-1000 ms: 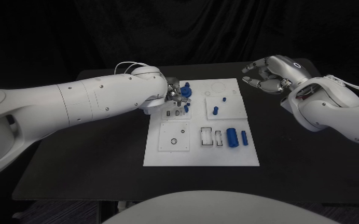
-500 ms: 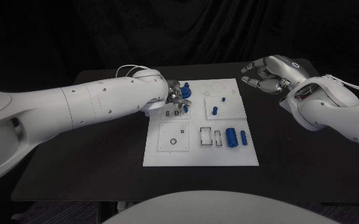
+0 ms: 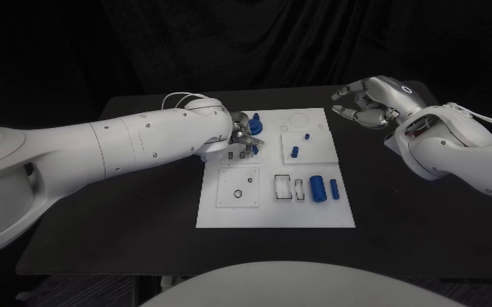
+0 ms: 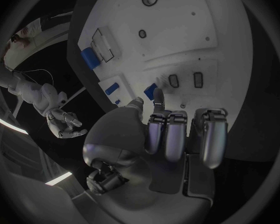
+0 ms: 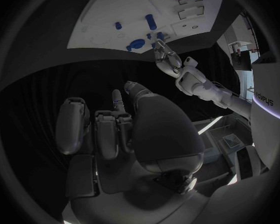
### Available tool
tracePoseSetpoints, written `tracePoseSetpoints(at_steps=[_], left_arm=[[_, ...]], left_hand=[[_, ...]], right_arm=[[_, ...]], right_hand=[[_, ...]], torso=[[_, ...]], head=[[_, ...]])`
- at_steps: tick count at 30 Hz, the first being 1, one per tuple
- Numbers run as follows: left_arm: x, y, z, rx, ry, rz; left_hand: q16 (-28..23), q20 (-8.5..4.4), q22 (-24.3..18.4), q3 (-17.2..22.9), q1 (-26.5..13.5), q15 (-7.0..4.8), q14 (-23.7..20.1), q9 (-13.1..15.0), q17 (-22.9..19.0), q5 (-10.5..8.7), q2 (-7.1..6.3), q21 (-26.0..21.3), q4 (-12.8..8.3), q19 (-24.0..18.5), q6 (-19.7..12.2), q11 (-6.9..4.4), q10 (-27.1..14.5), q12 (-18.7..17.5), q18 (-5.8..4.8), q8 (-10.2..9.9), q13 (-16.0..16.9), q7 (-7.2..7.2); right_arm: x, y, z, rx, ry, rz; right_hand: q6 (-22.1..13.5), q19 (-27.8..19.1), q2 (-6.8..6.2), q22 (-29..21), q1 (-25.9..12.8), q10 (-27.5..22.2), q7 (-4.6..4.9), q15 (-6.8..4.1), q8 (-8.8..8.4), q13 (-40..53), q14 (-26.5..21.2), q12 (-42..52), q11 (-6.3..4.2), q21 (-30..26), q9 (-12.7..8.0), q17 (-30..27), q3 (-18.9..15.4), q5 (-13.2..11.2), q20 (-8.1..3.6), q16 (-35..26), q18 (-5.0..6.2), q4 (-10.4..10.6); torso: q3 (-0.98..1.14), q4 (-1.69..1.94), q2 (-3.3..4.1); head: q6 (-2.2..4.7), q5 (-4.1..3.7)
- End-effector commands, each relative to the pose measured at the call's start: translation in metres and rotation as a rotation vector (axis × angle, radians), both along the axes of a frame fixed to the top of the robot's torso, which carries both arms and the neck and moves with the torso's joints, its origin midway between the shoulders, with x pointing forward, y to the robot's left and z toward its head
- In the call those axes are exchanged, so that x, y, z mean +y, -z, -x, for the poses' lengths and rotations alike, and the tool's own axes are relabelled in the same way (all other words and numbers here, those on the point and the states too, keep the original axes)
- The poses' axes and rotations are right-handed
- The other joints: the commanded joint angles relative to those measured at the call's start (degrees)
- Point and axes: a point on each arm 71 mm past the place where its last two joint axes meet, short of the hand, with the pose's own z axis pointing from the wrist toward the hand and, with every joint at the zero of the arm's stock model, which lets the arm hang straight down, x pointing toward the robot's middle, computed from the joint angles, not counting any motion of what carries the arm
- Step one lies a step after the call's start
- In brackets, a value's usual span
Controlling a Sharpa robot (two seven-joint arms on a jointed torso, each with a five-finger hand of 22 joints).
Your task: Assemble the parts on the task board
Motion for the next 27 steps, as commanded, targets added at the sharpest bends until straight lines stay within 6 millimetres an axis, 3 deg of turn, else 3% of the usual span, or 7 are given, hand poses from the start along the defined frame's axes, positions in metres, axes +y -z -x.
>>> tracePoseSetpoints(at_steps=[1,17,27], left_arm=[[-0.0023,0.0008,0.0004,0.000,0.013,0.013],[-0.0014,0.0047,-0.0001,0.016,0.015,0.000],[-0.0021,0.0067,0.0008,0.028,0.026,-0.002]], left_hand=[[0.1,-0.12,8.0,0.3,-0.4,-0.30,6.1,-0.1,15.1,0.28,-0.07,-0.2,0.0,-0.1,0.4,-0.19,5.9,0.1,-0.11,-0.3,15.0,0.13],[0.1,-0.08,7.9,2.3,1.1,-0.31,6.1,0.1,15.1,1.82,-0.56,-0.4,-1.7,-0.2,1.3,-0.24,5.9,0.1,-0.05,-2.7,15.0,0.03],[0.1,-0.09,7.9,5.3,2.1,-0.33,6.1,0.6,15.1,4.07,-1.57,-0.6,-3.6,-0.3,1.8,-0.26,5.9,0.1,-0.02,-4.9,15.0,0.03]], right_arm=[[-0.0005,0.0009,0.0006,0.002,0.002,0.001],[-0.0002,0.0019,-0.0002,0.017,0.006,-0.003],[-0.0008,0.0021,-0.0011,0.024,0.009,-0.018]], right_hand=[[0.5,0.3,0.45,10.6,-0.2,6.0,-0.06,0.46,-0.23,15.1,5.0,0.2,0.56,0.2,-0.1,11.2,0.4,0.3,0.46,0.0,-0.63,0.0],[0.5,0.3,0.50,10.6,0.0,6.0,-0.04,0.53,-0.32,15.1,5.0,0.2,0.61,0.1,-0.1,11.1,0.6,0.5,0.53,0.0,-0.61,-0.1],[0.7,0.1,0.52,10.5,0.7,6.0,0.10,0.74,-0.52,15.1,5.1,0.2,0.89,-0.2,-0.2,11.2,1.4,1.3,0.69,0.1,-0.53,-0.9]], torso=[[0.01,-0.02,-0.02],[-0.01,0.00,-0.09],[-0.01,0.00,-0.12]], head=[[0.00,-0.05],[0.00,-0.37],[0.00,-0.33]])
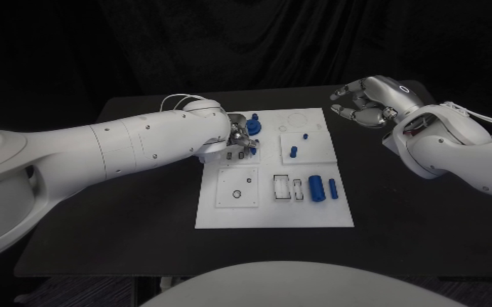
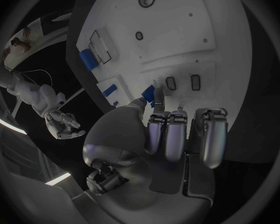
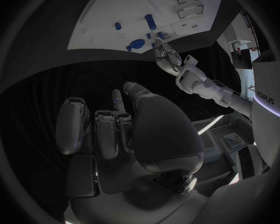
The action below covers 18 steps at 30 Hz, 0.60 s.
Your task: Assemble the parts on the task board
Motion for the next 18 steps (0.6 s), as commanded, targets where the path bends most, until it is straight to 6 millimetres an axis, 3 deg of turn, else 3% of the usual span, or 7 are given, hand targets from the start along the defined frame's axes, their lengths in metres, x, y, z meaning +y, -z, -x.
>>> tracePoseSetpoints(at_steps=[1,18], left_arm=[[-0.0033,0.0015,0.0019,0.014,0.027,0.008],[-0.0043,0.0032,0.0022,0.020,0.043,0.016]], left_hand=[[0.1,-0.10,7.9,0.4,0.4,-0.33,6.1,0.1,15.1,0.36,-0.34,-0.3,-0.1,-0.3,0.6,-0.27,5.9,0.1,-0.02,-0.3,15.0,0.03],[0.1,-0.07,7.9,2.1,0.4,-0.29,6.1,0.2,15.1,0.97,-0.89,-0.5,-0.8,-0.4,0.7,-0.21,5.9,0.1,0.00,-1.6,15.0,0.12]], right_arm=[[0.0000,0.0011,0.0000,0.009,0.001,-0.009],[-0.0004,0.0021,-0.0010,0.019,0.005,-0.006]], right_hand=[[0.3,0.2,0.28,10.5,0.4,6.0,0.09,0.37,-0.29,15.1,5.1,0.2,0.49,-0.2,-0.1,11.2,0.3,0.3,0.35,0.1,-0.53,0.0],[0.4,0.2,0.28,10.5,0.7,6.0,0.18,0.48,-0.41,15.1,5.1,0.2,0.59,-0.2,-0.1,11.2,0.7,0.8,0.45,0.1,-0.53,-0.4]], torso=[[0.00,0.01,0.00],[-0.01,0.03,-0.03]], head=[[0.00,0.09],[0.00,0.07]])
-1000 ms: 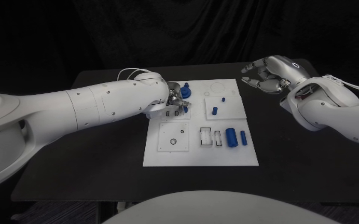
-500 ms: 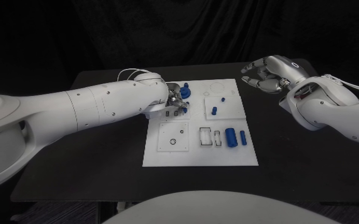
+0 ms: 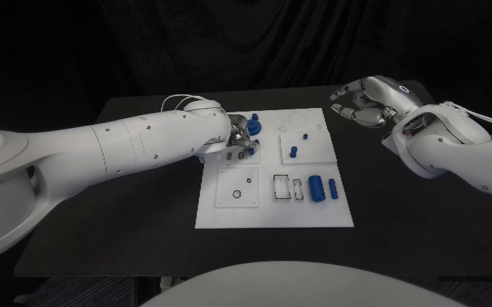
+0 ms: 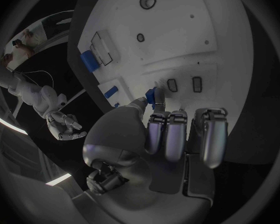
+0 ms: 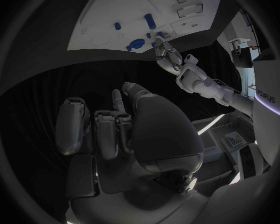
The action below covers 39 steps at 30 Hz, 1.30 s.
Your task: Assemble the parts on the task board
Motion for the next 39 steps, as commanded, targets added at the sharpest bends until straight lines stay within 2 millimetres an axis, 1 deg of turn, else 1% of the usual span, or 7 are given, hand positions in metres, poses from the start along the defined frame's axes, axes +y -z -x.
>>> tracePoseSetpoints(at_steps=[1,7,13,15,22,28,39], left_arm=[[-0.003,0.002,0.002,0.011,0.027,0.014],[-0.003,0.002,0.002,0.015,0.033,0.014],[-0.002,0.003,0.002,0.021,0.036,0.013],[-0.002,0.003,0.002,0.021,0.036,0.013],[0.001,0.004,0.002,0.021,0.033,0.014],[0.002,0.004,0.003,0.021,0.033,0.016],[0.007,0.002,0.003,-0.001,0.014,0.032]], left_hand=[[0.1,-0.07,7.9,0.4,0.1,-0.29,6.1,0.1,15.1,0.19,-0.50,-0.2,0.1,-0.4,0.5,-0.21,5.9,0.1,-0.01,-0.2,15.0,-0.10],[0.1,-0.04,7.9,1.6,0.0,-0.27,6.1,0.2,15.1,0.63,-0.91,-0.3,-0.4,-0.4,0.7,-0.19,5.9,0.1,0.02,-1.0,15.0,-0.06],[0.1,-0.01,8.0,5.6,-0.3,-0.24,6.1,0.5,15.1,3.16,-2.44,-0.4,-2.0,-0.4,1.5,-0.17,5.9,0.1,0.02,-2.9,15.0,-0.03],[0.1,-0.02,8.0,6.7,-0.3,-0.26,6.1,0.7,15.1,3.64,-2.75,-0.4,-2.5,-0.4,1.6,-0.18,5.9,0.1,0.02,-3.2,15.0,-0.05],[0.1,-0.02,8.2,12.6,-1.2,-0.25,6.1,1.7,15.1,6.08,-4.90,-0.6,-4.7,-0.4,2.3,-0.16,5.9,0.1,0.03,-4.6,15.0,0.02],[0.1,-0.01,8.2,15.8,-2.0,-0.20,6.1,2.6,15.1,6.89,-5.82,-0.6,-6.0,-0.4,2.6,-0.15,5.9,0.1,0.03,-5.1,15.0,0.06],[0.1,0.01,8.3,17.4,-2.7,-0.22,6.1,3.1,15.1,6.93,-6.29,-0.7,-6.5,-0.3,3.0,-0.13,5.9,0.1,0.02,-5.3,15.0,0.08]], right_arm=[[0.000,0.001,0.000,0.009,0.000,0.002],[0.000,0.002,0.000,0.014,0.002,0.004],[0.000,0.002,0.000,0.019,0.003,0.006],[0.000,0.002,0.000,0.020,0.004,0.007],[-0.001,0.003,-0.001,0.025,0.008,0.010],[-0.001,0.003,-0.001,0.029,0.011,0.011],[-0.002,0.004,-0.001,0.035,0.015,0.014]], right_hand=[[0.4,0.1,0.05,10.5,0.5,6.2,0.18,0.44,-0.14,15.1,5.1,0.2,0.39,-0.2,-0.1,11.2,0.4,0.2,0.38,0.1,-0.53,0.0],[0.4,0.1,0.09,10.5,0.7,6.2,0.20,0.49,-0.19,15.1,5.0,0.2,0.43,-0.2,-0.1,11.2,0.6,0.4,0.43,0.1,-0.53,-0.2],[0.5,0.1,0.09,10.5,1.0,6.2,0.27,0.54,-0.33,15.1,5.0,0.2,0.49,-0.3,-0.2,11.2,1.1,0.7,0.50,0.1,-0.50,-0.7],[0.5,0.1,0.09,10.5,1.0,6.2,0.27,0.54,-0.33,15.1,5.0,0.2,0.49,-0.3,-0.2,11.2,1.1,0.7,0.50,0.1,-0.50,-0.7],[0.5,0.1,0.08,10.4,1.2,6.2,0.30,0.57,-0.41,15.1,5.0,0.2,0.51,-0.3,-0.2,11.2,1.4,0.9,0.53,0.1,-0.49,-0.9],[0.5,0.1,0.08,10.4,1.2,6.2,0.30,0.57,-0.41,15.1,5.0,0.2,0.51,-0.3,-0.2,11.2,1.4,0.9,0.53,0.1,-0.49,-0.9],[0.5,0.0,0.06,10.4,1.3,6.2,0.32,0.57,-0.45,15.1,5.0,0.2,0.51,-0.4,-0.2,11.2,1.5,1.1,0.54,0.1,-0.48,-1.0]], torso=[[0.00,0.02,0.00],[-0.01,0.01,0.00],[-0.01,0.03,-0.02],[-0.01,0.01,-0.04],[0.00,0.01,-0.06],[-0.01,0.03,-0.05],[-0.01,0.08,-0.12]], head=[[0.00,0.11],[0.00,0.22],[0.00,0.24],[0.00,0.24],[0.00,0.34],[0.00,0.41],[0.00,0.51]])
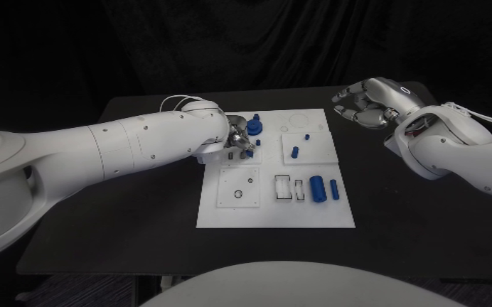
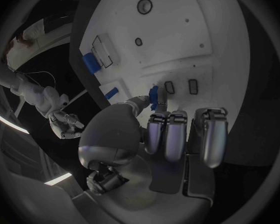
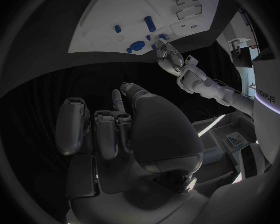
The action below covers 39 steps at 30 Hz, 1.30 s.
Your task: Assemble the parts on the task board
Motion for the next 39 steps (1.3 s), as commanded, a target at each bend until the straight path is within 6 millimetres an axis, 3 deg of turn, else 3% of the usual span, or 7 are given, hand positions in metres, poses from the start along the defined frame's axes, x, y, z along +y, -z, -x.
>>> tracePoseSetpoints(at_steps=[1,39], left_arm=[[-0.001,0.000,0.001,-0.013,-0.001,0.021],[0.026,0.007,0.012,-0.024,-0.067,0.035]], left_hand=[[0.1,0.01,8.3,2.6,-0.1,-0.22,6.1,0.2,15.1,0.09,-0.29,-0.2,-2.1,-0.3,0.6,-0.14,5.9,0.1,0.02,-0.4,15.0,-0.07],[0.1,0.00,8.3,3.5,-0.8,-0.24,6.1,0.5,15.1,-0.17,-0.32,-0.3,-2.1,-0.4,1.0,-0.16,5.9,0.1,0.06,-0.5,15.0,-0.10]], right_arm=[[-0.002,0.002,0.000,0.014,0.015,0.005],[-0.006,0.003,0.001,0.028,0.029,0.012]], right_hand=[[0.2,0.0,-0.19,10.4,0.6,6.0,0.14,0.38,-0.27,15.1,5.2,0.2,0.35,-0.4,-0.1,11.2,0.5,0.2,0.55,0.1,-0.47,0.0],[0.0,0.0,-0.29,10.4,0.6,6.0,0.19,0.34,-0.46,15.1,5.2,0.2,0.27,-0.5,-0.2,11.1,0.7,0.3,0.55,0.1,-0.43,-0.2]], torso=[[0.01,0.03,0.00],[-0.02,0.07,0.00]], head=[[0.00,0.10],[0.00,0.55]])
